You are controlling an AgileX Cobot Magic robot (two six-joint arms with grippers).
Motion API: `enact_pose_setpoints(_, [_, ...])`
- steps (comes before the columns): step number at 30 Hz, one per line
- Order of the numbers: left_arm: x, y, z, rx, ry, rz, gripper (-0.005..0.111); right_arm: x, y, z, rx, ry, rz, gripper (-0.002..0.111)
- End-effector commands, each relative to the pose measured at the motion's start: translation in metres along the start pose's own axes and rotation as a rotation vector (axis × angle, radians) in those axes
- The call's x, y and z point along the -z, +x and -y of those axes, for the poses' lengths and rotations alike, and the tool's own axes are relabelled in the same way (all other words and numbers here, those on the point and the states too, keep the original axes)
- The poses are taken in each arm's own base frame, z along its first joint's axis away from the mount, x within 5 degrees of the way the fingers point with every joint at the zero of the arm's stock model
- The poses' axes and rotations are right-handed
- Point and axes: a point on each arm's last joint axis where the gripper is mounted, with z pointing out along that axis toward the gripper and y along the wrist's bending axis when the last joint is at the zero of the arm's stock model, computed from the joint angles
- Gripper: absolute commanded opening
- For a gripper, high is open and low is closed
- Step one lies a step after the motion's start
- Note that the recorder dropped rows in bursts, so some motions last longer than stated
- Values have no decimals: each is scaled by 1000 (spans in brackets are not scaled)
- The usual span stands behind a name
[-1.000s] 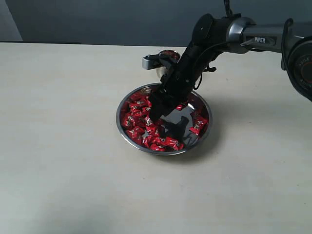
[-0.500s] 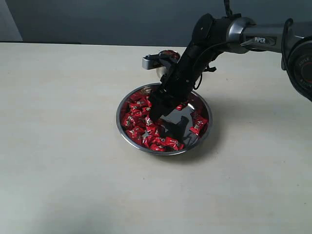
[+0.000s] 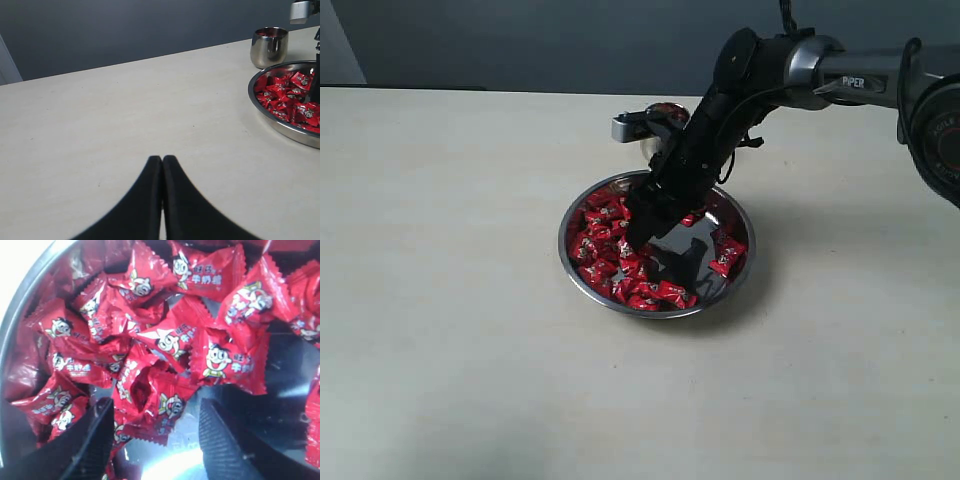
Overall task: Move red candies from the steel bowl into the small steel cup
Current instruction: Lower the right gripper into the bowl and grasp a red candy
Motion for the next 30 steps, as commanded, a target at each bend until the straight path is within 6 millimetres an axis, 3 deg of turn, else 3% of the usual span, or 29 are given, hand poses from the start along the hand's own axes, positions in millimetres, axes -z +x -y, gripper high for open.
enact_pose_setpoints(1, [0,-1,0,6,4,15,0,-2,1,2,-5,-2,2,50])
enact_pose_setpoints(15, [0,-1,0,6,4,15,0,-15,5,6,-26,-30,-24,50])
enact_pose_setpoints(17, [0,-1,0,6,4,15,0,-15,5,6,-27,-33,-24,45])
enact_pose_setpoints(24, [0,-1,0,6,4,15,0,-15,6,6,-29,-35,-28,12])
enact_pose_setpoints(30, [0,-1,0,6,4,15,0,-13,8,3,-24,-52,-53,6])
